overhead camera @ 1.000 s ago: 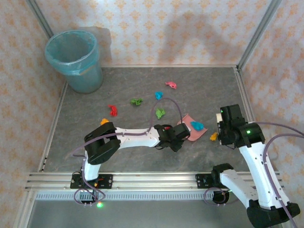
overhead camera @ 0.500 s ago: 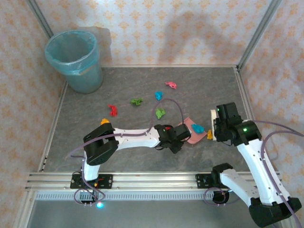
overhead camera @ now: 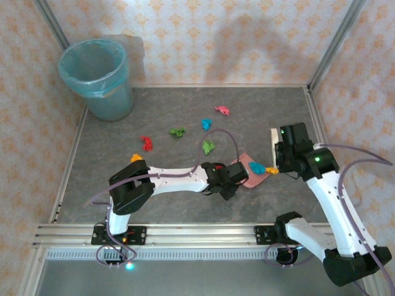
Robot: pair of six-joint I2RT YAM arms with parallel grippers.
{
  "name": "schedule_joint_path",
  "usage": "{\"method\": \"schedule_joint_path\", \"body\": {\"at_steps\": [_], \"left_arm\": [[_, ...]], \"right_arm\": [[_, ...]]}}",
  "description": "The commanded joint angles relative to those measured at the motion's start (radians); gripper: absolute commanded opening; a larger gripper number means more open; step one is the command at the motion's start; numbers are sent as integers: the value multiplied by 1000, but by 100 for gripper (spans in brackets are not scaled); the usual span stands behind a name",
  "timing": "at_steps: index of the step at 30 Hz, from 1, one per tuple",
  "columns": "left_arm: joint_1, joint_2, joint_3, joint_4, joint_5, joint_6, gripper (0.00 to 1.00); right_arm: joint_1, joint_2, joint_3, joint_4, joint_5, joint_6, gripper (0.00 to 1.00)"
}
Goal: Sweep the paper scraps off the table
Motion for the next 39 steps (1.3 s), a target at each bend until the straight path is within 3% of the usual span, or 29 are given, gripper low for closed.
{"method": "schedule_joint_path", "body": {"at_steps": [1, 9, 22, 29, 39], "left_arm": [[-3, 18, 31, -53, -32, 14, 0], [-3, 19, 35, -61, -26, 20, 0], [-6, 19, 38, -68, -5, 32, 0], [-6, 26, 30, -48, -17, 26, 0], [-5, 32, 18, -20, -44, 22, 0]], "right_arm": [[4, -83, 27, -103, 112, -38, 0], [4, -132, -28, -170, 142, -69, 0], [4, -19, -100, 95, -65, -114, 0], [4, 7, -94, 133, -165, -145, 0], [4, -131, -75, 80, -100, -201, 0]]}}
